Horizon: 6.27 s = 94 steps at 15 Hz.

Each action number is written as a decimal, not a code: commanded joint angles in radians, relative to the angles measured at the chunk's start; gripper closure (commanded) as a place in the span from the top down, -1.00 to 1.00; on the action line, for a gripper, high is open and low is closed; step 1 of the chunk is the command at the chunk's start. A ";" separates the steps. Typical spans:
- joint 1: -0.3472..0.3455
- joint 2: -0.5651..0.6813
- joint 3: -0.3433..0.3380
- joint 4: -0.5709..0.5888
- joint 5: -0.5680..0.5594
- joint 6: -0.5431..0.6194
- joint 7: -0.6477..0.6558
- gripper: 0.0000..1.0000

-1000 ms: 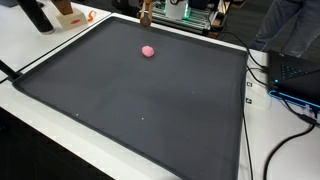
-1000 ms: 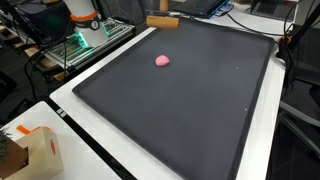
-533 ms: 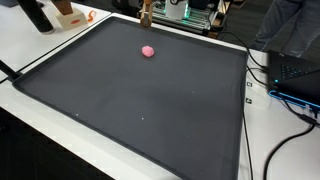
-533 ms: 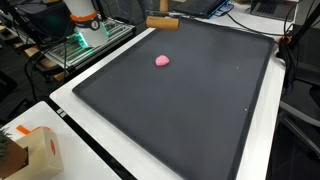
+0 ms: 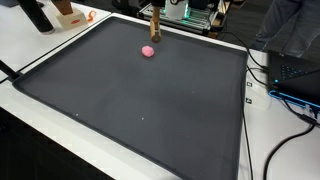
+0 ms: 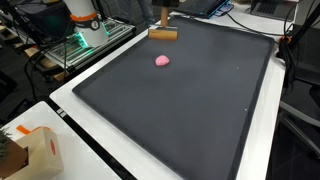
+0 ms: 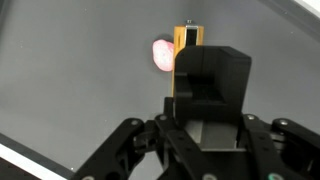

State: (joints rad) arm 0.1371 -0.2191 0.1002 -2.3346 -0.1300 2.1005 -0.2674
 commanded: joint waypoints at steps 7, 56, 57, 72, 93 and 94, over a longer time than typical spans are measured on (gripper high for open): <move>0.003 0.045 -0.003 -0.145 0.008 0.243 -0.041 -0.53; -0.094 0.253 -0.061 -0.068 -0.087 0.303 0.028 -0.53; -0.097 0.253 -0.062 -0.068 -0.092 0.307 0.036 -0.53; -0.109 0.258 -0.075 -0.078 -0.210 0.341 0.104 -0.53; -0.141 0.210 -0.105 -0.089 0.044 0.392 -0.150 -0.53; -0.139 0.207 -0.104 -0.089 0.060 0.389 -0.174 -0.53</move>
State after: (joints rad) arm -0.0141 -0.0094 -0.0130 -2.3941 -0.1542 2.4899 -0.3644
